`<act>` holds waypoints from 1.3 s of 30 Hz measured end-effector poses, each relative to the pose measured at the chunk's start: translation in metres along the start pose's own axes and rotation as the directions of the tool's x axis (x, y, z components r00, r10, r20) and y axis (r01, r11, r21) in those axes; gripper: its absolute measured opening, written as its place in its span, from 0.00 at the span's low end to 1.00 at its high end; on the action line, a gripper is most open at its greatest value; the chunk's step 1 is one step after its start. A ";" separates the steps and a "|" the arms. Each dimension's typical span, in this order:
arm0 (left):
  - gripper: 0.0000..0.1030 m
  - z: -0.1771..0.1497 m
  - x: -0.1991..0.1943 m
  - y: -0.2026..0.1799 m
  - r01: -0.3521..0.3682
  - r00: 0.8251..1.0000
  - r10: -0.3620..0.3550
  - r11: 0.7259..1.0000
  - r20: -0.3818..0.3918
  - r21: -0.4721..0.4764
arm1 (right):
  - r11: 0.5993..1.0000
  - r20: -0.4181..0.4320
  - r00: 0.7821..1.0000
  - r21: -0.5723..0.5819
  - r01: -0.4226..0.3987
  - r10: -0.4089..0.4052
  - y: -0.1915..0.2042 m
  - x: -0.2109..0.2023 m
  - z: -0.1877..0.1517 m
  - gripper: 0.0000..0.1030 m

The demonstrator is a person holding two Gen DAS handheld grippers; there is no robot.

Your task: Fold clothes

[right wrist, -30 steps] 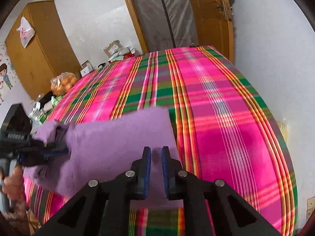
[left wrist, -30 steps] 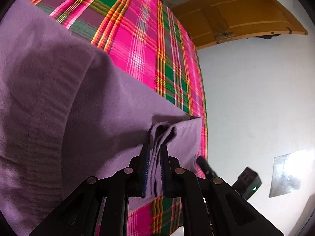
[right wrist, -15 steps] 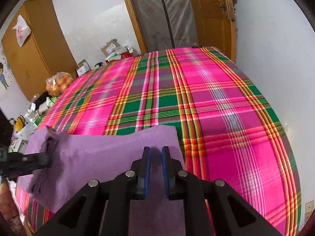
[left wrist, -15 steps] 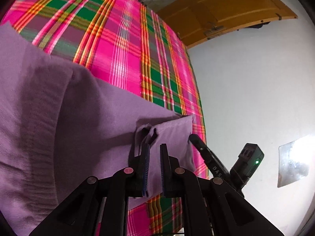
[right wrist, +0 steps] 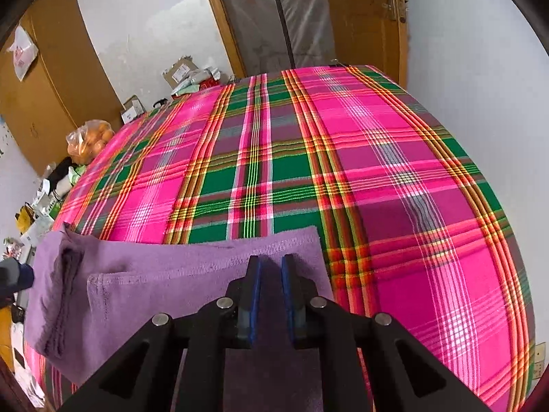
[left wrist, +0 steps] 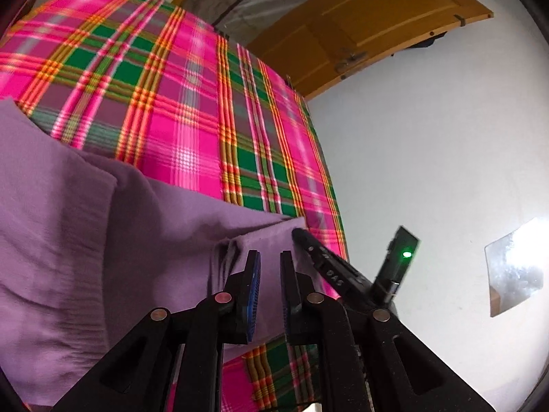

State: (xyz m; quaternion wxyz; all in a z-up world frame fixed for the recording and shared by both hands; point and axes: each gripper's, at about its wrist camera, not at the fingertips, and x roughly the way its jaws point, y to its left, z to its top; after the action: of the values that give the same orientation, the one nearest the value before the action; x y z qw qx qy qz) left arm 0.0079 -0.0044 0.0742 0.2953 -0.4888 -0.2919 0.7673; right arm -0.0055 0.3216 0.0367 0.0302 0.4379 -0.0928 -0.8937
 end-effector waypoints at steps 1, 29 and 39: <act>0.13 0.000 -0.004 0.001 -0.006 1.000 0.006 1.000 0.007 -0.002 | 1.000 -0.003 1.000 0.002 0.013 -0.013 0.002 -0.002 0.000 0.12; 0.18 -0.027 -0.063 0.056 -0.120 0.989 0.128 0.988 0.080 -0.092 | 0.951 0.039 0.999 -0.310 0.026 -0.015 0.141 -0.011 -0.080 0.47; 0.18 -0.030 -0.062 0.066 -0.104 0.992 0.112 0.989 0.064 -0.107 | 0.964 0.047 0.999 -0.266 0.004 0.009 0.138 -0.022 -0.076 0.16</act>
State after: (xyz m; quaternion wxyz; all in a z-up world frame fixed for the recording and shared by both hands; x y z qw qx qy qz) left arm 0.0454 -0.0889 0.0505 0.2171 -0.4914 -0.3147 0.7826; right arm 0.0637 0.1790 0.0347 0.0876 0.4082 0.0268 -0.9083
